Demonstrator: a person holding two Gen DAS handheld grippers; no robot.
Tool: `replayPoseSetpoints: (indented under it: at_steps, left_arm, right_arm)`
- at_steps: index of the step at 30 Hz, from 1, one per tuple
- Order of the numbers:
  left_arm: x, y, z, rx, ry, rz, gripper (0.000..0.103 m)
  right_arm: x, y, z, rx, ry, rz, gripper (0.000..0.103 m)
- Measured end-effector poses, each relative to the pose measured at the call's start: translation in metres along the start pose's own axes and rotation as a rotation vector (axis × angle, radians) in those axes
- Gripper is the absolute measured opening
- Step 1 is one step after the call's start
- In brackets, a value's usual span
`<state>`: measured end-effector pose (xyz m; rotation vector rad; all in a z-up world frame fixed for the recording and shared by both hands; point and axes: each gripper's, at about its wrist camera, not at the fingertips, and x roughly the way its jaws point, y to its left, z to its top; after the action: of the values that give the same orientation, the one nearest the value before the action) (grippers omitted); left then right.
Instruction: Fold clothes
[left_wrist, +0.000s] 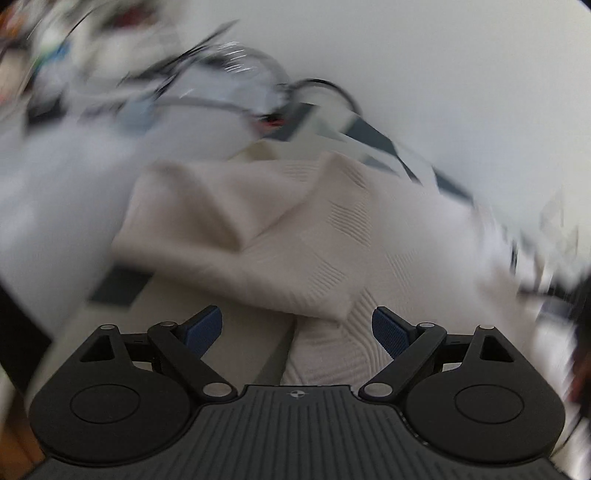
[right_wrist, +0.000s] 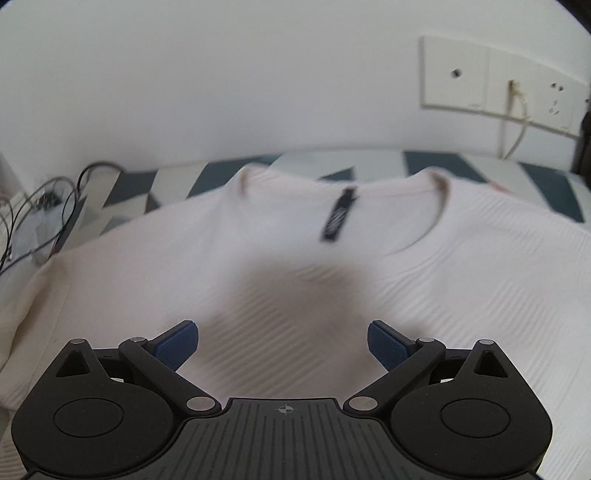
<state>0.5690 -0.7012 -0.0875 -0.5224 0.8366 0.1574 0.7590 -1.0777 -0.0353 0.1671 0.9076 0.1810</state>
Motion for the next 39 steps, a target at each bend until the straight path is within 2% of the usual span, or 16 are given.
replayPoseSetpoints:
  at_steps: [4,7,9,10,11,12,14,16,19,22,25,27,30,32,35,39]
  left_arm:
    - [0.015,0.025,0.005,-0.125,-0.013,0.021,0.085]
    - [0.018,0.037,0.013,-0.179,-0.058,-0.020,0.081]
    - [0.021,0.038,0.021,-0.172,-0.061,-0.019,0.057]
    - [0.024,0.038,0.024,-0.169,-0.046,-0.019,0.029]
    - [0.026,0.038,0.027,-0.176,-0.038,-0.017,0.011]
    - [0.028,0.036,0.029,-0.190,-0.036,-0.016,0.011]
    - [0.023,0.019,0.033,-0.122,-0.088,0.014,0.007]
    - [0.013,-0.017,0.033,0.054,-0.168,0.041,0.007]
    - [0.006,-0.081,0.019,0.358,-0.227,-0.049,0.007]
    - [0.015,-0.142,-0.019,0.628,-0.140,-0.179,0.008]
    - [0.035,-0.177,-0.051,0.770,-0.031,-0.229,0.013]
    - [0.044,-0.184,-0.061,0.795,0.029,-0.238,0.024]
    - [0.036,-0.178,-0.065,0.807,0.022,-0.250,0.065]
    - [0.025,-0.171,-0.067,0.838,-0.012,-0.223,0.070]
    - [0.016,-0.159,-0.069,0.885,-0.024,-0.150,0.071]
    - [0.017,-0.140,-0.069,0.902,-0.023,-0.033,0.072]
  right_arm:
    - [0.000,0.013,-0.004,-0.009,0.017,-0.019,0.097]
    - [-0.005,0.011,-0.001,-0.006,0.013,-0.039,0.097]
    - [-0.008,0.005,0.002,0.005,0.012,-0.049,0.097]
    - [-0.009,0.000,0.003,0.020,0.010,-0.051,0.097]
    - [-0.010,-0.005,0.004,0.036,0.008,-0.052,0.097]
    - [-0.011,-0.010,0.005,0.053,0.006,-0.054,0.097]
    - [-0.014,-0.023,0.005,0.096,0.000,-0.052,0.097]
    - [-0.015,-0.036,0.004,0.134,-0.004,-0.055,0.097]
    - [-0.015,-0.057,0.001,0.183,0.000,-0.073,0.097]
    - [-0.015,-0.079,-0.004,0.240,0.013,-0.090,0.096]
    - [-0.019,-0.096,-0.007,0.283,0.018,-0.096,0.095]
    - [-0.023,-0.099,-0.006,0.271,0.013,-0.094,0.095]
    - [-0.026,-0.097,-0.003,0.227,0.007,-0.082,0.095]
    - [-0.023,-0.086,-0.001,0.183,0.007,-0.052,0.095]
    - [-0.015,-0.060,-0.002,0.093,0.009,-0.001,0.095]
    - [-0.003,-0.004,-0.013,-0.162,0.006,0.085,0.096]
